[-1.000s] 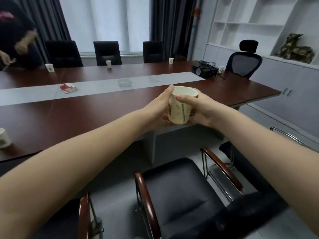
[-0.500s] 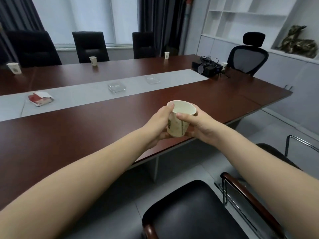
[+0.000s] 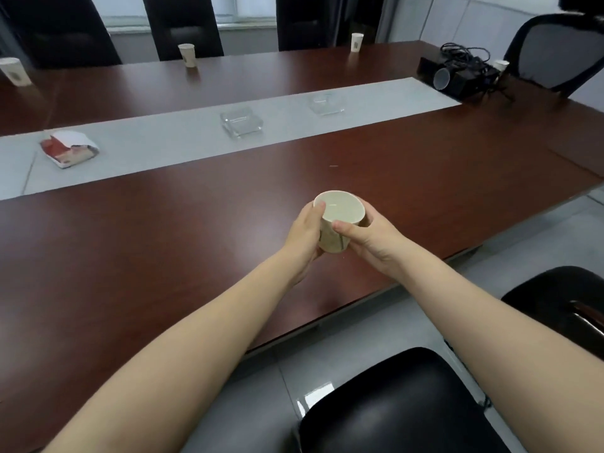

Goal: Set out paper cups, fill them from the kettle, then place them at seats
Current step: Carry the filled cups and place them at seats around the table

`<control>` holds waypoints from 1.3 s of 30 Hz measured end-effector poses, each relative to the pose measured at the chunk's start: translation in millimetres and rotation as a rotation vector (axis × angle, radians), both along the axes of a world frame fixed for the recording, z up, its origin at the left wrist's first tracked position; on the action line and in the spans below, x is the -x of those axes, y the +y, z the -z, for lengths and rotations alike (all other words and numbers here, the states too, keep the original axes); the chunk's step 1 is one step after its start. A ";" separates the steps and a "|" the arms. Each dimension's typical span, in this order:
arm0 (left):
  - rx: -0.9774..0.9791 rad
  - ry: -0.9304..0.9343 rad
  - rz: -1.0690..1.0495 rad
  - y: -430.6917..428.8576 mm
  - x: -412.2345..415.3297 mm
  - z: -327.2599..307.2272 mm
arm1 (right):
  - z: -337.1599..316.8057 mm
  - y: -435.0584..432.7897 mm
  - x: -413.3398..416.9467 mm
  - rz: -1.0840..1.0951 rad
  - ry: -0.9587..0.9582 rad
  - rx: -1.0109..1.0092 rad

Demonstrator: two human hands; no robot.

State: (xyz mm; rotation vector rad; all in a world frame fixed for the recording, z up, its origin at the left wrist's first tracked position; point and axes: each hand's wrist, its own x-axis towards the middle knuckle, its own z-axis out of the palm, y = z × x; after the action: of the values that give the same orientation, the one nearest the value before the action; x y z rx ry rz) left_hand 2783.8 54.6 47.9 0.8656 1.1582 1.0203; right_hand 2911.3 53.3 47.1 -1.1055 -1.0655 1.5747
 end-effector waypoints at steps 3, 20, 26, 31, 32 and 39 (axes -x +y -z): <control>-0.037 0.061 0.014 23.4 5.5 28.1 | 25.9 21.8 7.3 0.002 -0.014 0.026; -0.089 0.222 0.005 86.8 13.7 122.3 | 115.3 87.4 16.9 -0.021 -0.066 0.105; -0.094 0.227 0.009 87.4 14.6 128.1 | 121.7 88.3 15.9 -0.066 -0.033 0.104; -0.075 0.222 0.013 84.0 15.4 121.8 | 119.7 87.8 14.5 -0.058 -0.039 0.123; -0.066 0.223 0.007 81.7 16.0 120.3 | 117.0 85.7 14.5 -0.044 -0.039 0.132; 0.020 0.241 -0.042 60.6 16.4 98.2 | 94.3 71.2 10.6 0.016 -0.180 0.164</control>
State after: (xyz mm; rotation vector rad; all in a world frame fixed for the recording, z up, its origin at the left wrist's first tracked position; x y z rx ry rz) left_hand 2767.5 115.3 -50.3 0.9711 1.3925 0.9543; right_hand 2900.7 124.5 -47.2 -1.3845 -1.0556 1.5958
